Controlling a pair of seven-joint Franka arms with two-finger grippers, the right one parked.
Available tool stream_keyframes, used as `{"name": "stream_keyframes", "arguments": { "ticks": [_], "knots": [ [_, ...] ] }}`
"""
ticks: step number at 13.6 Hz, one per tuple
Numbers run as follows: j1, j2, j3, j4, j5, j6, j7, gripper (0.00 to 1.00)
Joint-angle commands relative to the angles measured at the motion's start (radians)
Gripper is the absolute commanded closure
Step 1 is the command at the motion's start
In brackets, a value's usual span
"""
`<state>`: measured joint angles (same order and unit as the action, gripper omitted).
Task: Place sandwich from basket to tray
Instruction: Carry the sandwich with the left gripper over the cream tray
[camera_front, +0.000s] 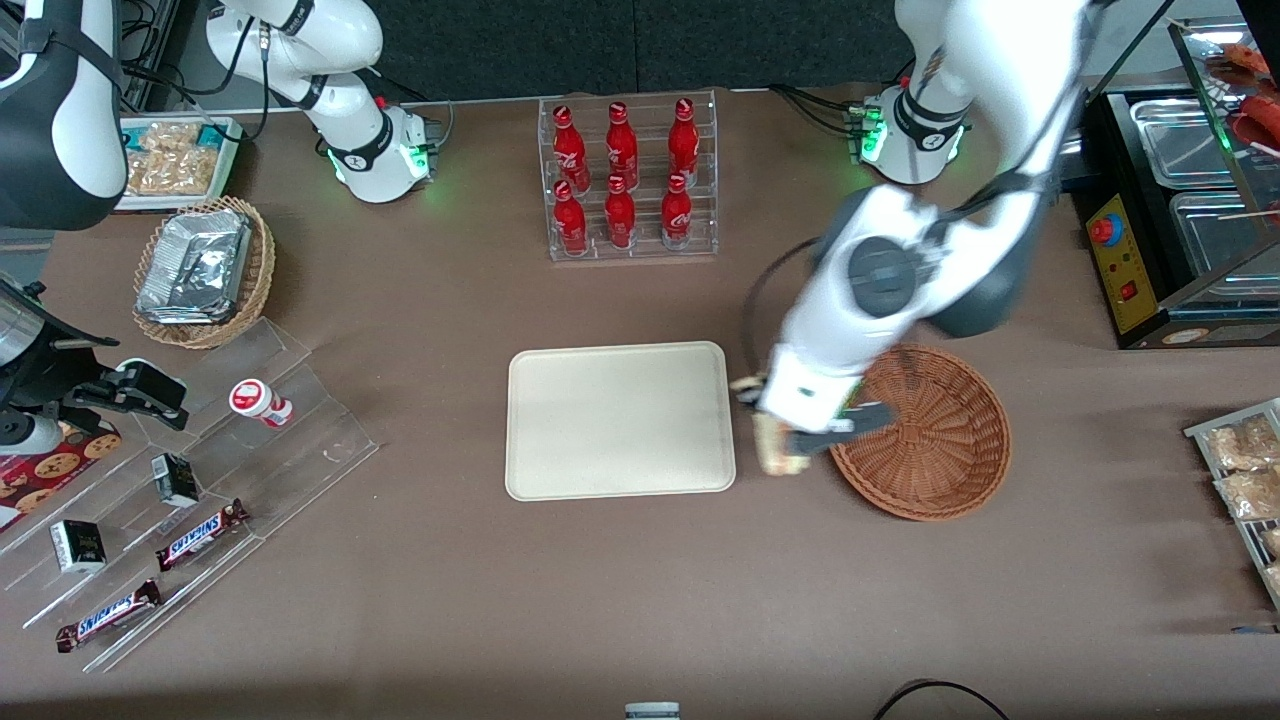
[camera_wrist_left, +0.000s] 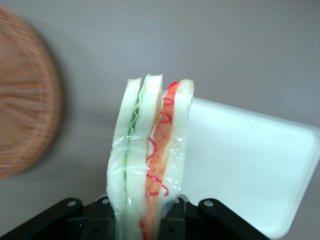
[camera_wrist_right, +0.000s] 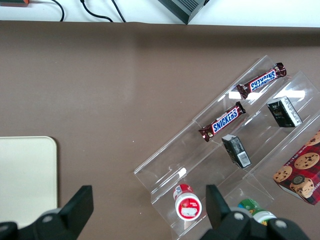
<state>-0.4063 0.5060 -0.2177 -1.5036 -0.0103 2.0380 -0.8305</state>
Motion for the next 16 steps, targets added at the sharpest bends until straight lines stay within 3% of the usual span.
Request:
{"name": "stream_keyframes", "arguments": {
  "ticks": [1, 5, 8, 10, 11, 12, 13, 16],
  "knots": [
    [-0.135, 0.207, 0.014, 0.201, 0.016, 0.031, 0.03, 1.0],
    [-0.241, 0.353, 0.015, 0.22, 0.064, 0.233, 0.013, 1.0],
    [-0.252, 0.433, 0.02, 0.243, 0.069, 0.261, 0.002, 0.96],
    [-0.256, 0.453, 0.02, 0.247, 0.11, 0.263, -0.036, 0.96],
    [-0.256, 0.453, 0.02, 0.247, 0.127, 0.263, -0.065, 0.86],
    [-0.256, 0.445, 0.018, 0.249, 0.128, 0.258, -0.084, 0.36],
    [-0.256, 0.433, 0.017, 0.249, 0.125, 0.248, -0.1, 0.01],
    [-0.244, 0.356, 0.014, 0.27, 0.115, 0.135, -0.156, 0.0]
  ]
}}
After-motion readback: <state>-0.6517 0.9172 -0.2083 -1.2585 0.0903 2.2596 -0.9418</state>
